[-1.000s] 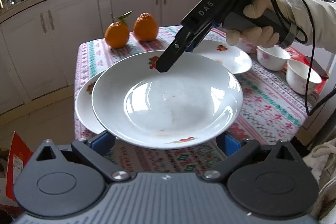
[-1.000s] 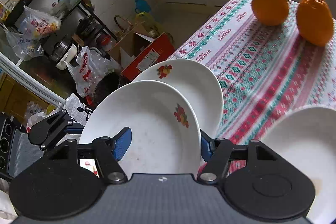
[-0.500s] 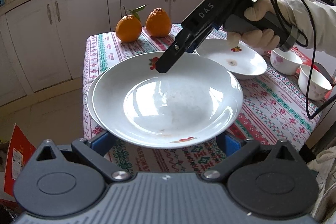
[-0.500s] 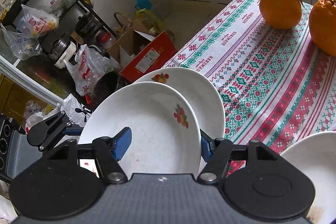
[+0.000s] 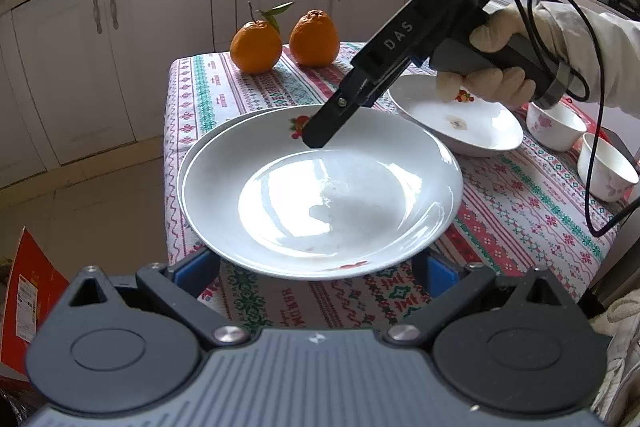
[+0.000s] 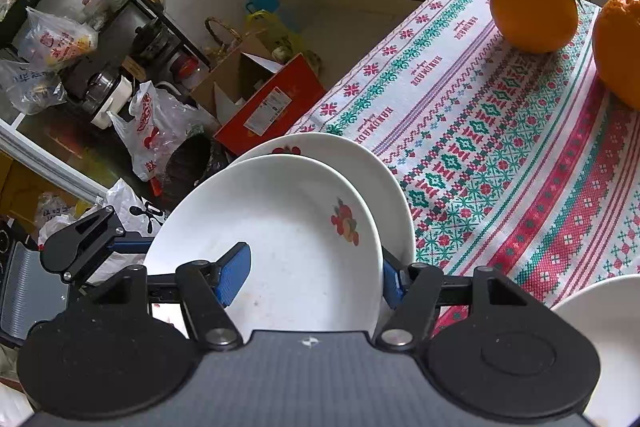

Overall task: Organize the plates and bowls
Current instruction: 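Lower the held plate with both tools onto the other white plate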

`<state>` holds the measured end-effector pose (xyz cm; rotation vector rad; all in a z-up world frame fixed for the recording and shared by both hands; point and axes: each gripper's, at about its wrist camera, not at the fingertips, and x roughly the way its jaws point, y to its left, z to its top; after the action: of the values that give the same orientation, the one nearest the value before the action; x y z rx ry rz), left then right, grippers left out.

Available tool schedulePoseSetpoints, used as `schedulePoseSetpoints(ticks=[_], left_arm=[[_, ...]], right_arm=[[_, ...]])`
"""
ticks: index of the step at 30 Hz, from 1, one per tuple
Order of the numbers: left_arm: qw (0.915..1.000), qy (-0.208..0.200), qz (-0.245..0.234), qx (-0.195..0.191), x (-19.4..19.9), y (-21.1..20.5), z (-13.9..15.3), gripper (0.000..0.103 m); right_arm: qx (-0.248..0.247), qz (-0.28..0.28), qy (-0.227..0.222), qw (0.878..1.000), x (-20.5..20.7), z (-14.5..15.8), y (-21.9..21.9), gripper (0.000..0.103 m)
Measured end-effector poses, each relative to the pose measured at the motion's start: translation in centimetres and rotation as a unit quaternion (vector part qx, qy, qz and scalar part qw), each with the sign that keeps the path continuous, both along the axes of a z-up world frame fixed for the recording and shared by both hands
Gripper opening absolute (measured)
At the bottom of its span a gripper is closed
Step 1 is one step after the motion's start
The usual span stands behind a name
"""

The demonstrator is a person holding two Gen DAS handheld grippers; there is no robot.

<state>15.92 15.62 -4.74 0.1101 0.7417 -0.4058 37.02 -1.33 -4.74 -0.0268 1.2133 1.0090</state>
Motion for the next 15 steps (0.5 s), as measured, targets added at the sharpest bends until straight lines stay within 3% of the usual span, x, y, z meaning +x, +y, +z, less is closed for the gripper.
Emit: schedulePoseSetpoints(ticks=[15], left_arm=[[1.0000, 0.003, -0.005, -0.003, 0.7, 0.5, -0.6, 0.102]], right_arm=[[0.005, -0.013, 0.000, 1.000, -0.4, 0.7, -1.4, 0.071]])
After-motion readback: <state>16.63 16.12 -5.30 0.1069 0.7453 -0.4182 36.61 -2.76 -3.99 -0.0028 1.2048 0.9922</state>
